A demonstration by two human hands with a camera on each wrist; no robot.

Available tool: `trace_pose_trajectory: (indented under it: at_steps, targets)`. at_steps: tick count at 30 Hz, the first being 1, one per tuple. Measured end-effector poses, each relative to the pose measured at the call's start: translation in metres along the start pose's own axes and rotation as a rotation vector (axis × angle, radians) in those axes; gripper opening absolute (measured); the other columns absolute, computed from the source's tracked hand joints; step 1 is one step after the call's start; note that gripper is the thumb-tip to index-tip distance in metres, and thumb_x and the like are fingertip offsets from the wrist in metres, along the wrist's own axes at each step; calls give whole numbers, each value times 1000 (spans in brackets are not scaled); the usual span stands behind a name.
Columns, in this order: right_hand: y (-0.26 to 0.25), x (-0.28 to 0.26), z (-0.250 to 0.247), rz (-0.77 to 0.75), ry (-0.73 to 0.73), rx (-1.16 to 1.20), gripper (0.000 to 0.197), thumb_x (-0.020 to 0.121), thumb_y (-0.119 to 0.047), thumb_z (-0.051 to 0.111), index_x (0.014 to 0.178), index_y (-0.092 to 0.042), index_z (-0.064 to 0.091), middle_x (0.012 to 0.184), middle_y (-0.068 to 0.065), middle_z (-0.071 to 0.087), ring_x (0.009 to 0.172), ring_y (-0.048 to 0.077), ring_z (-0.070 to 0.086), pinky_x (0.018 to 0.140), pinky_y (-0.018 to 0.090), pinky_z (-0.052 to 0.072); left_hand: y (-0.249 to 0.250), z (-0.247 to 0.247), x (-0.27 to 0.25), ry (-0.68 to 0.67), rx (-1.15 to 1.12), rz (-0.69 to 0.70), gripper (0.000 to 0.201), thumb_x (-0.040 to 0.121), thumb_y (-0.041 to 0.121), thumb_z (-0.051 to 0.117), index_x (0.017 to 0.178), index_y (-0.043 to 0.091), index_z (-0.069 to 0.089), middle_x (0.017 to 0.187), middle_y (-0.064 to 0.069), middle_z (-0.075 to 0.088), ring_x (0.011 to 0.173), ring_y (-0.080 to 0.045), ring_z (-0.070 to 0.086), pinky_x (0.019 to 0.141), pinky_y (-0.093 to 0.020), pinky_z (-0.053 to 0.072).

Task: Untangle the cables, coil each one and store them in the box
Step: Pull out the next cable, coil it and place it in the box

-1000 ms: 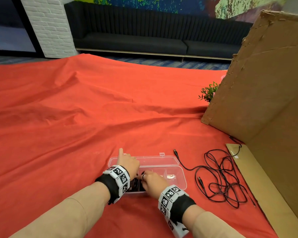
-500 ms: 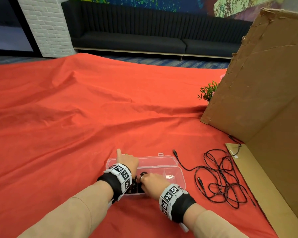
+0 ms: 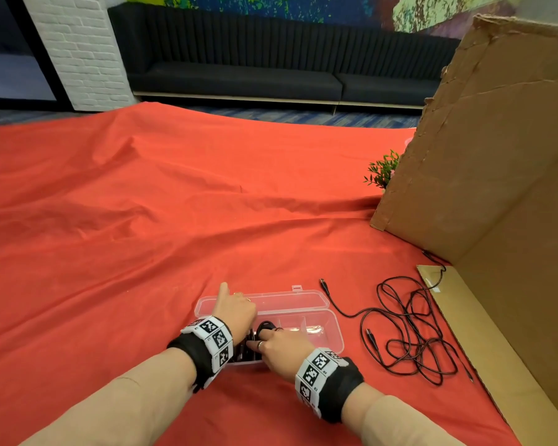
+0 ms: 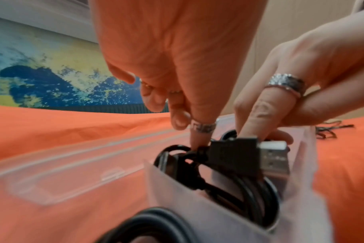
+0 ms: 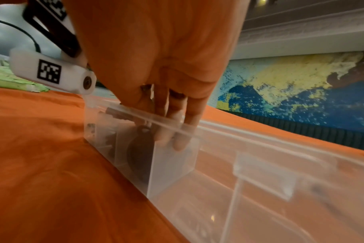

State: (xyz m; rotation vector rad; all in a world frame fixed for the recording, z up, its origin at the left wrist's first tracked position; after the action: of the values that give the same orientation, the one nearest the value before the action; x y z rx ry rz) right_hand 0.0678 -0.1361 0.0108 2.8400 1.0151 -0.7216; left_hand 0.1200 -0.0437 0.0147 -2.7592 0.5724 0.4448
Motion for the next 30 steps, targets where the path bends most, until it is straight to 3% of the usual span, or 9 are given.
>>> trace_pose_trajectory:
  at_steps: [5,11,19,23,30]
  targets:
    - [-5,6,-2,22,-71,-31,40,96,-1,33,133,-6,46,123,17,50,114,38,51,88,59,41,-3,3,-8,-71,109,182,23,84,13,48,97,15,66,106,-4,65,104,-25,56,95,-48,24]
    - [-7,16,2,29,-89,-5,38,95,0,34,130,-4,48,123,19,50,113,40,51,82,51,46,-8,7,-17,-66,210,256,29,88,11,45,109,16,64,120,-4,59,114,-26,50,95,-47,22]
    - [-6,16,6,58,-110,-8,42,97,-6,33,137,-10,41,129,16,43,117,41,49,85,51,45,-10,15,-24,-71,188,210,35,91,15,44,118,32,60,127,-3,56,116,-28,49,100,-51,18]
    - [-6,12,5,71,-129,-33,44,97,-7,32,141,-13,36,132,16,41,118,41,47,86,51,43,-19,19,-23,-118,93,203,57,89,8,44,134,43,42,138,-2,46,124,-25,42,99,-49,20]
    - [-14,16,-2,108,-149,-30,34,96,-6,35,127,-5,49,125,18,48,115,39,51,87,51,45,-31,18,-31,-42,-224,85,65,80,-2,42,128,42,49,122,8,59,120,-15,48,97,-43,22]
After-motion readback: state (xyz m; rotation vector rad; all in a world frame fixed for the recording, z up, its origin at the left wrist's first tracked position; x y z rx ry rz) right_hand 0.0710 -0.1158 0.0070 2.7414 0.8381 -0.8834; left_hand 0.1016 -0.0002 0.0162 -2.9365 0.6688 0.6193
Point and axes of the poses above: each hand's wrist, its own x-axis towards the middle knuckle, its own z-axis out of the palm, y = z × x, the point moved 4 cm from there along x, towards the middle knuckle
